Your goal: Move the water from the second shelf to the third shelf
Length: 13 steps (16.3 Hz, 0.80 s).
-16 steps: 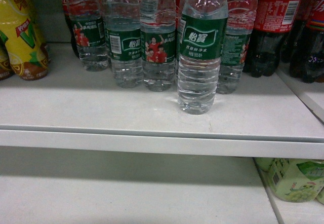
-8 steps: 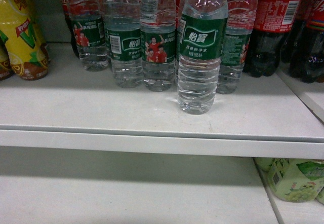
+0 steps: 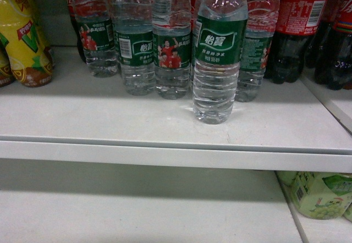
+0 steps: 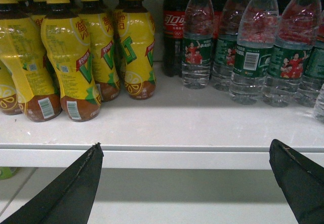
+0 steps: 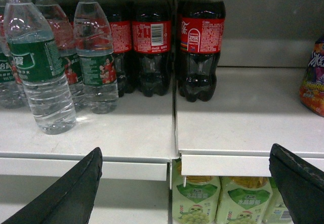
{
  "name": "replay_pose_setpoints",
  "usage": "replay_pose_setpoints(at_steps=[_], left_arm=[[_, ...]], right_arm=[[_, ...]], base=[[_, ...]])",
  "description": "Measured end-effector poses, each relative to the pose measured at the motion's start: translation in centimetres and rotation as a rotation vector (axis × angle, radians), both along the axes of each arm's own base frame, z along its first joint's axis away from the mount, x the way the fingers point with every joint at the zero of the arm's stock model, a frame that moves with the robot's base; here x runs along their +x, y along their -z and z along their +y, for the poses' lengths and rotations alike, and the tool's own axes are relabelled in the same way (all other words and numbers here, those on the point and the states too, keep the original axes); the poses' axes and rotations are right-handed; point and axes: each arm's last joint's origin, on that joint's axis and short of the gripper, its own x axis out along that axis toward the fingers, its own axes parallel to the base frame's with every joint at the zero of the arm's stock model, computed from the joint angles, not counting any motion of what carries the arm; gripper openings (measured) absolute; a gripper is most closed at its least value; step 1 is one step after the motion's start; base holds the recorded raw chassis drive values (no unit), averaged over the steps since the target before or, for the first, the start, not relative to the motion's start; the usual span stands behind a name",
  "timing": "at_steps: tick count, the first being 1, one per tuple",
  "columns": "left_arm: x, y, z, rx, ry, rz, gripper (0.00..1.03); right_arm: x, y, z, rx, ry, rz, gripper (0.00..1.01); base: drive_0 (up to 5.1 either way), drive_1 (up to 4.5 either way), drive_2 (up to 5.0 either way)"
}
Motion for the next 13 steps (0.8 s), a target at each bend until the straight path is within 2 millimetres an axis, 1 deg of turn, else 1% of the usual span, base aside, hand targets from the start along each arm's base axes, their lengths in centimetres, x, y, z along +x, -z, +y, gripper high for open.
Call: replay_pose_setpoints(at_steps=[4,5,6,7,8,9,10,11,13], left_arm=[[0.0,0.0,0.0,0.0,0.0,0.0,0.98],[0.0,0.0,0.0,0.0,0.0,0.0,0.98],[0.0,0.0,0.0,0.0,0.0,0.0,0.98],[0.0,0.0,0.0,0.0,0.0,0.0,0.98],[0.0,0.0,0.0,0.0,0.0,0.0,0.98],[0.0,0.0,0.0,0.0,0.0,0.0,0.98],[0.0,0.0,0.0,0.0,0.0,0.0,0.98],[0.0,0.0,0.0,0.0,0.0,0.0,0.98],[0.0,0.0,0.0,0.0,0.0,0.0,0.98]], right_arm=[[0.0,0.0,0.0,0.0,0.0,0.0,0.98],[0.0,0.2,0.0,0.025,0.008,0.068,0.98],[0.2,0.5,0.1,0.083,0.025,0.188,0.98],[0.6,0.2,0.2,0.124,0.029,0.185,0.98],[1.0,-1.0,0.1,0.147,0.032,0.137,0.98],[1.8,-2.8,0.1,0.16,0.036,0.085,0.98],[2.8,-4.0,0.3,0.16,0.026,0.057,0.98],[4.1,-5.1,0.7,0.158,-0.003,0.038,0.98],[7.4,-7.8,1.5,0.149,-0.034,-0.027,0.98]], base=[[0.0,0.0,0.0],[0.0,0.0,0.0],[0.0,0.0,0.0],[0.0,0.0,0.0],[0.0,0.0,0.0],[0.0,0.0,0.0],[0.0,0.0,0.0],[0.0,0.0,0.0],[0.0,0.0,0.0]])
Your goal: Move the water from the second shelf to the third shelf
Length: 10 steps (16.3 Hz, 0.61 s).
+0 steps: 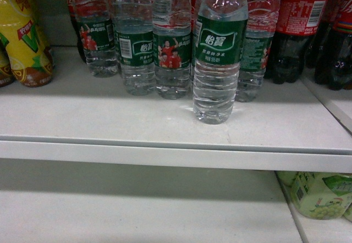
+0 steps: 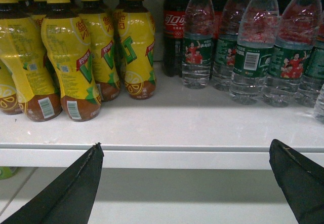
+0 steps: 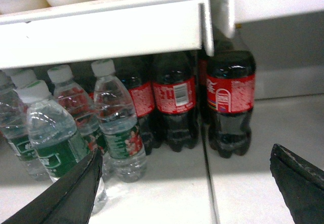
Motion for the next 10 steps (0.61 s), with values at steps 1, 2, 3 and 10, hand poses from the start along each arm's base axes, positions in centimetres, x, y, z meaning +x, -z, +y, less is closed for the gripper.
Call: replay_pose_setpoints(at_steps=[1,2,3,10], left_arm=[[0.0,0.0,0.0,0.0,0.0,0.0,0.98],[0.0,0.0,0.0,0.0,0.0,0.0,0.98],[0.0,0.0,0.0,0.0,0.0,0.0,0.98],[0.0,0.0,0.0,0.0,0.0,0.0,0.98]], right_arm=[[1.2,-0.3,0.6,-0.002,-0.021,-0.008,0.98],[2.4,0.4,1.5,-0.008,-0.048,0.01,0.98],[3.4,1.5,2.3,-0.023,-0.055,0.041,0.98],[10.8,7.5,7.7,-0.069,-0.121,0.173,0.98]], base=[[0.0,0.0,0.0],[0.0,0.0,0.0],[0.0,0.0,0.0],[0.0,0.0,0.0]])
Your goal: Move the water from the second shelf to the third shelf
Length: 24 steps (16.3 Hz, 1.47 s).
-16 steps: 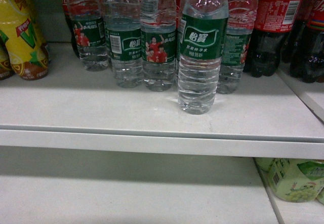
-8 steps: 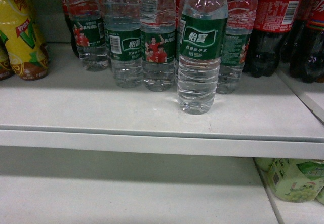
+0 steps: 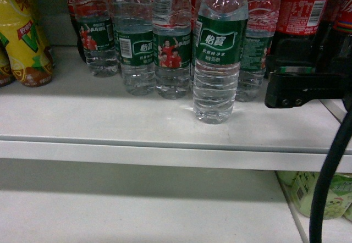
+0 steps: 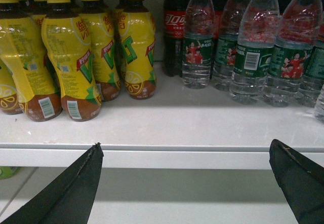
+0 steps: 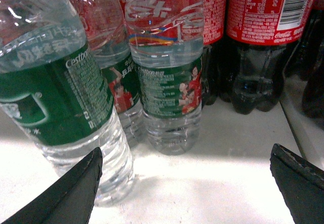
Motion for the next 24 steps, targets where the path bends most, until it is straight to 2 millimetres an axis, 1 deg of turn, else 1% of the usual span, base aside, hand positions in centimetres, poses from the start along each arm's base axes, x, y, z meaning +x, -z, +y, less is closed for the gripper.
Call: replay_pose_setpoints(at_steps=[1,3,5,6,7,8,11,13,15,20,24], left_arm=[[0.0,0.0,0.0,0.0,0.0,0.0,0.98],[0.0,0.0,0.0,0.0,0.0,0.0,0.98],[0.0,0.0,0.0,0.0,0.0,0.0,0.98],[0.0,0.0,0.0,0.0,0.0,0.0,0.98],[0.0,0.0,0.0,0.0,0.0,0.0,0.98],[0.0,0.0,0.0,0.0,0.0,0.0,0.98],[0.0,0.0,0.0,0.0,0.0,0.0,0.98],[0.0,0.0,0.0,0.0,0.0,0.0,0.98],[0.0,0.0,0.0,0.0,0.0,0.0,0.98],[0.0,0.0,0.0,0.0,0.0,0.0,0.98],[0.0,0.0,0.0,0.0,0.0,0.0,0.98]], right_arm=[[1.0,0.3,0.6,0.011,-0.01,-0.002,0.98],[1.9,0.8,1.9,0.02,-0.058,-0.002,0.98],[2.0,1.1,3.2,0.036,-0.133,-0.003,0.98],[2.0,0.9,3.7,0.046,-0.162,-0.014,0.98],[2.1,0.6,3.9,0.057,-0.187,-0.026,0.98],[2.6,0.6,4.2,0.06,-0.187,-0.027,0.98],[3.7,1.1,4.7,0.053,-0.187,-0.005,0.98],[4.8,0.3,5.2,0.056,-0.187,-0.031,0.98],[5.6,0.1,5.5,0.045,-0.188,-0.035,0.98],[7.4,0.1,6.7,0.014,-0.191,-0.036,0.98],[8.2,0.5,7.2,0.002,-0.181,-0.022,0.98]], base=[[0.0,0.0,0.0],[0.0,0.0,0.0],[0.0,0.0,0.0],[0.0,0.0,0.0],[0.0,0.0,0.0],[0.0,0.0,0.0],[0.0,0.0,0.0],[0.0,0.0,0.0],[0.0,0.0,0.0],[0.0,0.0,0.0],[0.0,0.0,0.0]])
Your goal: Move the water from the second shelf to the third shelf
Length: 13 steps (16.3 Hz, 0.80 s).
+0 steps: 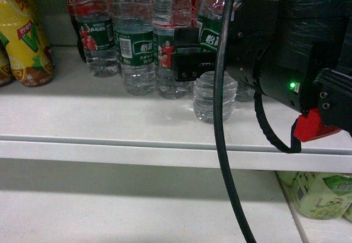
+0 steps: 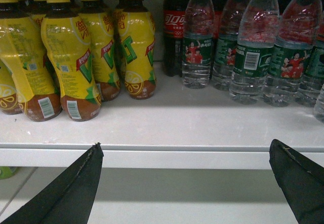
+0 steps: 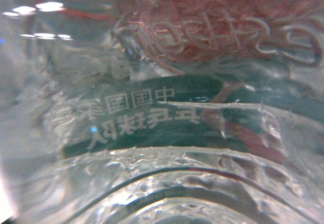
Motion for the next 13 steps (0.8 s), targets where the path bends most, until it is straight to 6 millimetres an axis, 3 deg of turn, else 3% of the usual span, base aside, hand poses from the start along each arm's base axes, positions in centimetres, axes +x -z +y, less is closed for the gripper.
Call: replay_pose_setpoints(at_steps=[3,8,13], left_arm=[[0.0,0.0,0.0,0.0,0.0,0.0,0.98],[0.0,0.0,0.0,0.0,0.0,0.0,0.98],[0.0,0.0,0.0,0.0,0.0,0.0,0.98]], right_arm=[[0.2,-0.3,0.1,-0.001,0.018,-0.009,0.97],[0.1,-0.4,0.3,-0.003,0.018,-0.004,0.5],[-2.5,-1.1,-0.4,-0.01,-0.016,0.023,0.44]], base=[[0.0,0.0,0.0],[0.0,0.0,0.0],[0.0,0.0,0.0]])
